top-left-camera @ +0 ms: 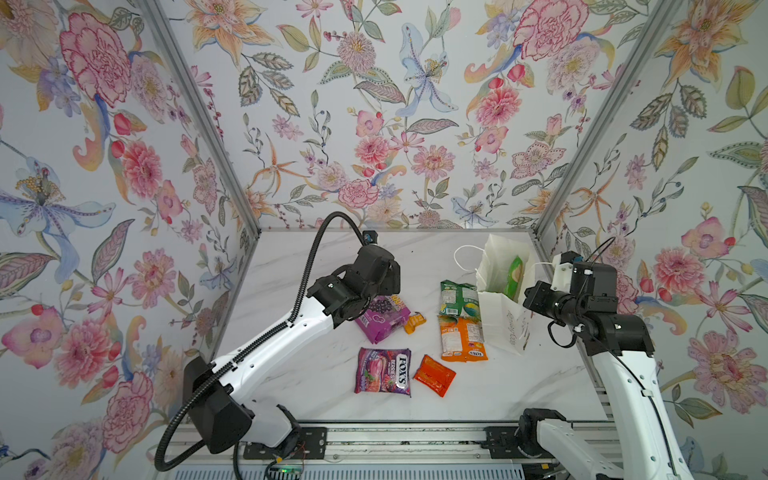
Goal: Place the snacks into the paper bag
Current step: 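Move the left gripper over the purple grape candy bag, then lower the left gripper and grasp the purple grape candy bag's top edge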
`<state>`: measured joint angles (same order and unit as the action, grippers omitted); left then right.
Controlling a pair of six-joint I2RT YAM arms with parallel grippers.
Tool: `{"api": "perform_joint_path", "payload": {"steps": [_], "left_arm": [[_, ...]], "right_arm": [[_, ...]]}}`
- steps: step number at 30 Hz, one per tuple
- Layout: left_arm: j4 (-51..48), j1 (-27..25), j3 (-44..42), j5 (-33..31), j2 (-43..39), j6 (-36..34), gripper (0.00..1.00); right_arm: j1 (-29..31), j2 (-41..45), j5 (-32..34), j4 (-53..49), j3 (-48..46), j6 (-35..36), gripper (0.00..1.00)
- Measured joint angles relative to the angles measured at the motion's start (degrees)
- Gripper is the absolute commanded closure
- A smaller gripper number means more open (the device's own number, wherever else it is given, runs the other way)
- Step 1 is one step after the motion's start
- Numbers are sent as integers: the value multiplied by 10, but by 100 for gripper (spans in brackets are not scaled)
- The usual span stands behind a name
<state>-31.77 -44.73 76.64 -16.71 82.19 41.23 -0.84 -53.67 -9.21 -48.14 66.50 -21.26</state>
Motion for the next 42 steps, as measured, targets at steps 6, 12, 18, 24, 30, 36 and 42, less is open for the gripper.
{"api": "perform_joint_path", "payload": {"steps": [6,12,18,24,30,36,42], "left_arm": [[9,-2,-52,-1,36,30,4],[-9,-41,2,-7,161,22,1],[-39,-87,33,-17,235,7,1],[-64,-93,39,-23,257,-31,1],[-97,-93,23,-65,263,-40,1],[-99,-72,-61,-80,225,-34,1],[-91,-7,-155,-82,129,-27,1]], "right_arm": [[0,1,-2,0,0,0,100],[0,1,-4,0,-6,0,100],[-4,1,-4,0,-6,0,100],[-4,-1,-5,0,-6,0,100],[-4,-7,-9,0,-6,0,100],[-4,-7,-9,0,-6,0,100],[-4,-11,-13,1,-6,0,100]]}}
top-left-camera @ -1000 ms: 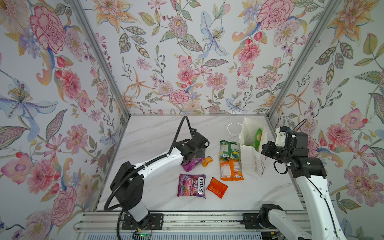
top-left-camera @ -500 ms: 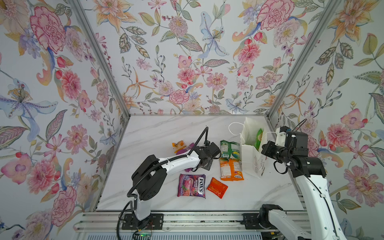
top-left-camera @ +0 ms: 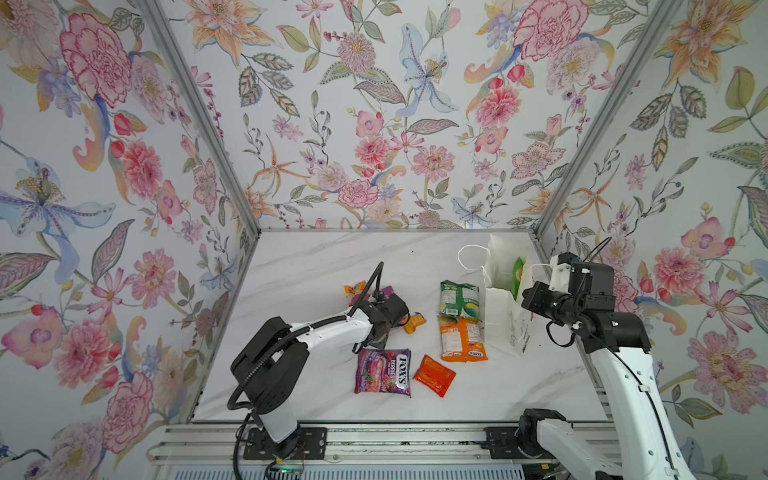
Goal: Place the snacks into the paper bag
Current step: 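Lower the left gripper and grasp the purple grape candy bag's top edge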
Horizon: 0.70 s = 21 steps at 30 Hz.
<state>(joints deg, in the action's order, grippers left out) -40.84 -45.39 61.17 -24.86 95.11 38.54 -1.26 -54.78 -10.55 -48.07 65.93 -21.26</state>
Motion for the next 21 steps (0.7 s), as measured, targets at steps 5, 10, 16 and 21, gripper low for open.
{"api": "perform_joint_path", "payload": {"steps": [5,10,16,21], "left_arm": [[15,81,-38,5,-94,-2,1],[15,113,-28,-8,-127,-1,1],[-34,-5,111,-40,-72,5,1],[-55,-76,220,-40,23,9,2]], "right_arm": [[0,-1,-4,0,0,0,100],[0,-1,-4,0,0,0,100],[0,-1,-4,0,0,0,100],[0,-1,-4,0,0,0,100]]}}
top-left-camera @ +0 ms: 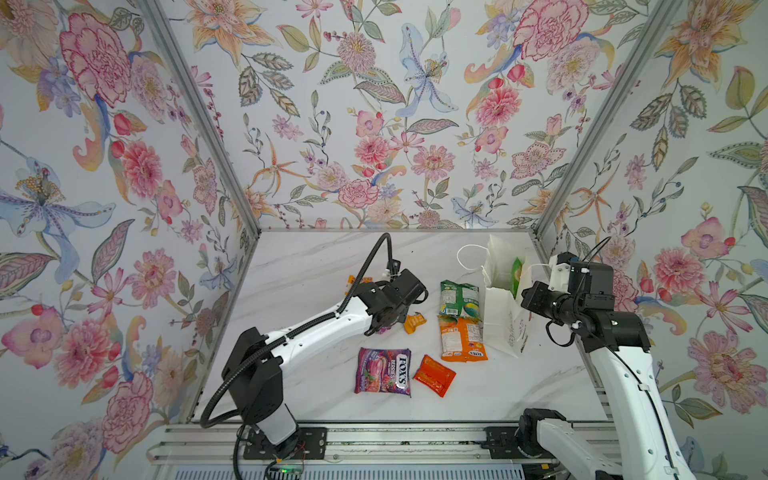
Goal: Place the snacks into the paper bag
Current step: 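Lower the left gripper and grasp the purple grape candy bag's top edge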
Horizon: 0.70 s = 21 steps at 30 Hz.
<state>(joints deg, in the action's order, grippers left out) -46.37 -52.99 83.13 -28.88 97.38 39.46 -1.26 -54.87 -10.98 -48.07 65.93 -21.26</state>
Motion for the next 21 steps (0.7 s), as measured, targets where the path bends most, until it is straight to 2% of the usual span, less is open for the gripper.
{"api": "perform_joint_path", "payload": {"steps": [2,10,16,21], "left_arm": [[-11,-12,31,2,39,0,10],[-68,-17,147,-4,176,0,18],[-91,-15,189,-9,228,3,23],[-105,-9,198,-16,259,13,35]], "right_arm": [[0,0,0,0,0,0,100],[0,0,0,0,0,0,100],[0,2,0,3,-5,0,100],[0,3,-2,4,-8,0,100]]}}
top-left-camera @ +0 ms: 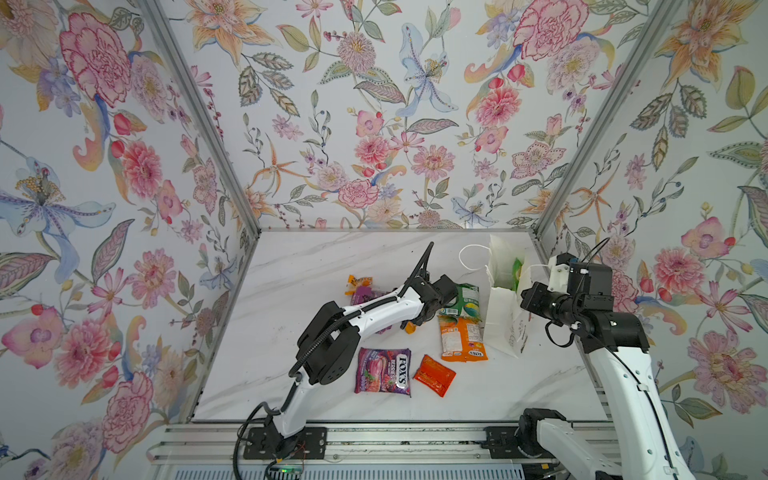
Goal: Place the snacks into the paper bag
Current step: 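Lower the left gripper and grasp the purple grape candy bag's top edge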
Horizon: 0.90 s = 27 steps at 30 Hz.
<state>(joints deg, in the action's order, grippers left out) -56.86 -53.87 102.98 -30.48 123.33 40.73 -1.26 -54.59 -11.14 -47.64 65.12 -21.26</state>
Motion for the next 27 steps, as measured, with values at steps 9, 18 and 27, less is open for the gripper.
{"api": "perform_joint_path", "payload": {"steps": [9,18,27], "left_arm": [[3,17,-34,0,15,6,55],[26,22,-65,-13,31,6,61],[57,23,-99,-26,35,3,54]], "right_arm": [[0,1,-1,0,-1,0,100],[0,1,-5,4,-3,0,100],[0,1,-5,4,-3,0,100]]}}
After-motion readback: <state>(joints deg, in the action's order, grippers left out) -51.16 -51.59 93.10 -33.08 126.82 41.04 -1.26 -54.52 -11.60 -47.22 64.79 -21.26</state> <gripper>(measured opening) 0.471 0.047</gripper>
